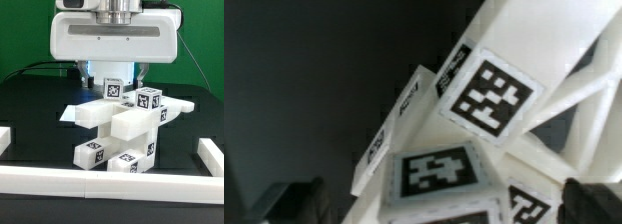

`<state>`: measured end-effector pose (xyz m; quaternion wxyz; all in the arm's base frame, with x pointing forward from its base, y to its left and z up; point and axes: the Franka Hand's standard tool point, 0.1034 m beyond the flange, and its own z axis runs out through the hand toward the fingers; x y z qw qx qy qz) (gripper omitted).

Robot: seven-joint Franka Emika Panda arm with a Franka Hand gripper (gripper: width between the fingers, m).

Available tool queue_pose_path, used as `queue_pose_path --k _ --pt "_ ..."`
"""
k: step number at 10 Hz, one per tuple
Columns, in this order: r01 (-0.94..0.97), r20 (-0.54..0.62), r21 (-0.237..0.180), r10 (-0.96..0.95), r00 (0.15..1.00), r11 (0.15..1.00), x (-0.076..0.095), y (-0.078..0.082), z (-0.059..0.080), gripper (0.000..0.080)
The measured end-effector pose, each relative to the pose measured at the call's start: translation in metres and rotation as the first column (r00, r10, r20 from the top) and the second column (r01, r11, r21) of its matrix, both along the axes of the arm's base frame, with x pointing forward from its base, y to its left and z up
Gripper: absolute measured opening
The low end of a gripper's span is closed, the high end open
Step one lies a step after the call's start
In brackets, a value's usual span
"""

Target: Assemble chair

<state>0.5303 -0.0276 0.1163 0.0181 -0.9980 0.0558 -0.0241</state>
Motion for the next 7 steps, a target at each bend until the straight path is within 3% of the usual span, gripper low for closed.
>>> queue_pose_path --k 2,3,4,7 --pt "0.021 0.000 0.002 -0.021 1.000 1.000 0.0000 0.0001 0.0000 0.0391" --pt "0.106 -0.003 0.008 -0.106 0.994 0.994 0.0001 0.0006 0.0000 0.0391" --pt "0.172 -0.006 0.014 -0.172 0.985 0.985 0.0001 0.0009 -0.0001 0.0284" --pt "0.354 -0.016 0.025 -0.353 0.935 0.935 0.0002 0.0010 -0.0002 0.0284"
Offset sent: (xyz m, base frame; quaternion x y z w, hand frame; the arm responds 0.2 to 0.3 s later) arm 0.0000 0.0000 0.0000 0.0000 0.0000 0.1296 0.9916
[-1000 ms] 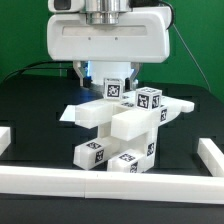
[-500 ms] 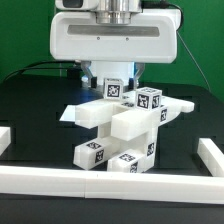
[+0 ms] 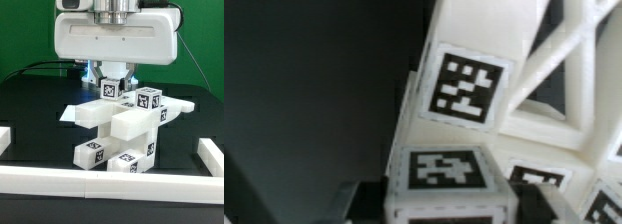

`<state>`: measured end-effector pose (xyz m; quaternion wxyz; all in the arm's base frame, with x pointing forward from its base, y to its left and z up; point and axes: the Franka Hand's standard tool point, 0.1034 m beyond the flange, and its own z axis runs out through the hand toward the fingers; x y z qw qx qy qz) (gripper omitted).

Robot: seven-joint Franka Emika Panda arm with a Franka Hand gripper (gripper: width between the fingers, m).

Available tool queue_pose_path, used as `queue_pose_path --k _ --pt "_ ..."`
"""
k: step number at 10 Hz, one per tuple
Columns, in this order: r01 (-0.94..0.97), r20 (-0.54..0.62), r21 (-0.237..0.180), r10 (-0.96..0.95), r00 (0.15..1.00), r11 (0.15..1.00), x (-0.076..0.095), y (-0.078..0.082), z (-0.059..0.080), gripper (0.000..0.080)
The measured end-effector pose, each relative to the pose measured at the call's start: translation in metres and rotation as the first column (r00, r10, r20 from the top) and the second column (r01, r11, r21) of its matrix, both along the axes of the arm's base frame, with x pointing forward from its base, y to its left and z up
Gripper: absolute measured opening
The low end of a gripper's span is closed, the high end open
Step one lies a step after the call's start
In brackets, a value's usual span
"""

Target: Assemble chair

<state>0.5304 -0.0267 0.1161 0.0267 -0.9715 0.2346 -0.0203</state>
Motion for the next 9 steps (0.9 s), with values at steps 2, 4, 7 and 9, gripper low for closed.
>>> queue_pose_path --k 2,4,7,9 --pt "0.268 -0.013 0.020 -0.268 0.963 0.963 0.0006 -0.0011 -0.0001 0.0284" --pt "0.449 -0.027 0.035 -0.448 0.894 0.893 0.0007 -0.0014 0.0000 0.0284" --pt "0.763 -0.073 0.066 -0.760 0.646 0.643 0.0010 0.0007 -0.0005 0.0284" --pt "0.846 -0.100 0.076 -0.840 0.533 0.528 0.0052 -0.0001 0.0031 0.0284"
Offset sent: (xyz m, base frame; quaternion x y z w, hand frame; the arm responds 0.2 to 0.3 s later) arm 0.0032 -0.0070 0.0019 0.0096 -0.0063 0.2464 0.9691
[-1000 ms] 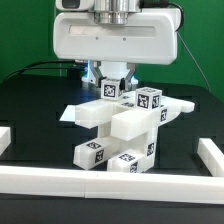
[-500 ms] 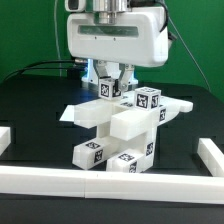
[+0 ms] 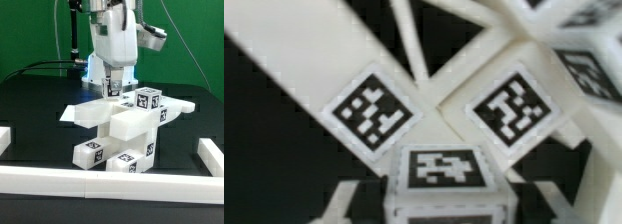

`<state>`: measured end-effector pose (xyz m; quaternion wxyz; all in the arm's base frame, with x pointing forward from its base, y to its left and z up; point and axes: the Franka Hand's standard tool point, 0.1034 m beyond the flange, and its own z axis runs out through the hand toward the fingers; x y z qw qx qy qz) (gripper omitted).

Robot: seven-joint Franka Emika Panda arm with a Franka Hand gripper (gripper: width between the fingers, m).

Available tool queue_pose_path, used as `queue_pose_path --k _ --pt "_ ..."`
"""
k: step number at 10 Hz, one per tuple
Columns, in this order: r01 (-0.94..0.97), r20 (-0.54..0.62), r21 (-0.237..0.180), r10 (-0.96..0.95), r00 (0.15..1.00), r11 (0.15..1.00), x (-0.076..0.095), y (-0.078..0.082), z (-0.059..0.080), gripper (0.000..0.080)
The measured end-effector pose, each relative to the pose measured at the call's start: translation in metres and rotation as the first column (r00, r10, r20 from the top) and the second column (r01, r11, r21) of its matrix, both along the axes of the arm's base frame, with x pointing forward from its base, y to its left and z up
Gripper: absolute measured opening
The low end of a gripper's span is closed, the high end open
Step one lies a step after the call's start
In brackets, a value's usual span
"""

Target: Assemble chair

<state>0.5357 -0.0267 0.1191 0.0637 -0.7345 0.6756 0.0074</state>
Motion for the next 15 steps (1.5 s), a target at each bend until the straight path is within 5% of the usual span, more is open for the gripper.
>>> queue_pose_path --k 1,2,3,5,10,12,14,15 --pt "0.039 -0.006 0.002 -0.039 0.999 0.999 -0.001 0.002 -0.001 0.0284" --pt "0.004 -0.003 0.000 -0.004 1.000 1.000 -0.001 0.002 -0.001 0.0520" --pt "-0.032 0.000 -0.003 0.032 0.999 0.999 -0.001 0.003 -0.002 0.0520" --pt "-0.299 0.014 -0.017 0.299 0.954 0.954 -0.003 0.007 -0.003 0.0642" --pt "-0.803 0.040 -0.085 0.807 0.589 0.590 -0.005 -0.008 -0.007 0.0649" --pt "-0.794 0.040 -0.082 0.798 0.602 0.603 -0.005 -0.006 -0.007 0.0649" --pt "-0.775 0.039 -0.078 0.779 0.626 0.627 -0.005 -0.006 -0.008 0.0407" --pt "-0.716 0.037 -0.067 0.718 0.695 0.695 -0.005 -0.006 -0.008 0.0407"
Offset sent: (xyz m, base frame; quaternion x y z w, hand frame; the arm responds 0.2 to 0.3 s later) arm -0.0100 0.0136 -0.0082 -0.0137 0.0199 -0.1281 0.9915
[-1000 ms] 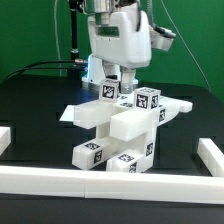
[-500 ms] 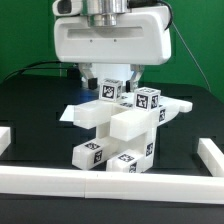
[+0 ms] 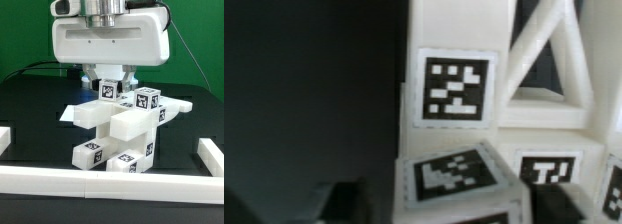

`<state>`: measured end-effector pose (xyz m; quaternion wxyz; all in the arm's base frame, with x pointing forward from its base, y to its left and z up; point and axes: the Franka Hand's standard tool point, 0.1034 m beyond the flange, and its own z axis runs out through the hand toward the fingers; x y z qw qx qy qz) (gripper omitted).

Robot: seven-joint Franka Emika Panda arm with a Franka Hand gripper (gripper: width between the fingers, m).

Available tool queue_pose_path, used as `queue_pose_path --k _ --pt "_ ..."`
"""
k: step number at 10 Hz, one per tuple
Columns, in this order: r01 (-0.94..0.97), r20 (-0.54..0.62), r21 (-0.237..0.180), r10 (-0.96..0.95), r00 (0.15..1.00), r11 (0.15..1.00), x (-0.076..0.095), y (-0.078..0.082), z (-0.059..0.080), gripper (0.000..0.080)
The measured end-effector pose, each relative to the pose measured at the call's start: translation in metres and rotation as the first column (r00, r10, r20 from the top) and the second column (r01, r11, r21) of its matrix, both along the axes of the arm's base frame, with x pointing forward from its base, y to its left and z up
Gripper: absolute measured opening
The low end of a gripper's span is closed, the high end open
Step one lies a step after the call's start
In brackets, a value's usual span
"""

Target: Assemble chair

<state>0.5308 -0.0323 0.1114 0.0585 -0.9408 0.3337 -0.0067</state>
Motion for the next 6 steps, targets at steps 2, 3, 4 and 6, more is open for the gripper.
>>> queue_pose_path --k 2,3,4,6 --pt "0.092 -0.011 0.004 -0.092 0.996 0.996 -0.0001 0.0002 -0.0003 0.0282" --pt "0.185 -0.021 0.008 -0.185 0.983 0.983 0.0000 0.0005 -0.0003 0.0282" --pt "0.304 -0.035 0.012 -0.304 0.952 0.953 0.0007 0.0009 0.0003 0.0282" --pt "0.485 -0.055 0.016 -0.484 0.874 0.874 0.0012 -0.0004 -0.0007 0.0282"
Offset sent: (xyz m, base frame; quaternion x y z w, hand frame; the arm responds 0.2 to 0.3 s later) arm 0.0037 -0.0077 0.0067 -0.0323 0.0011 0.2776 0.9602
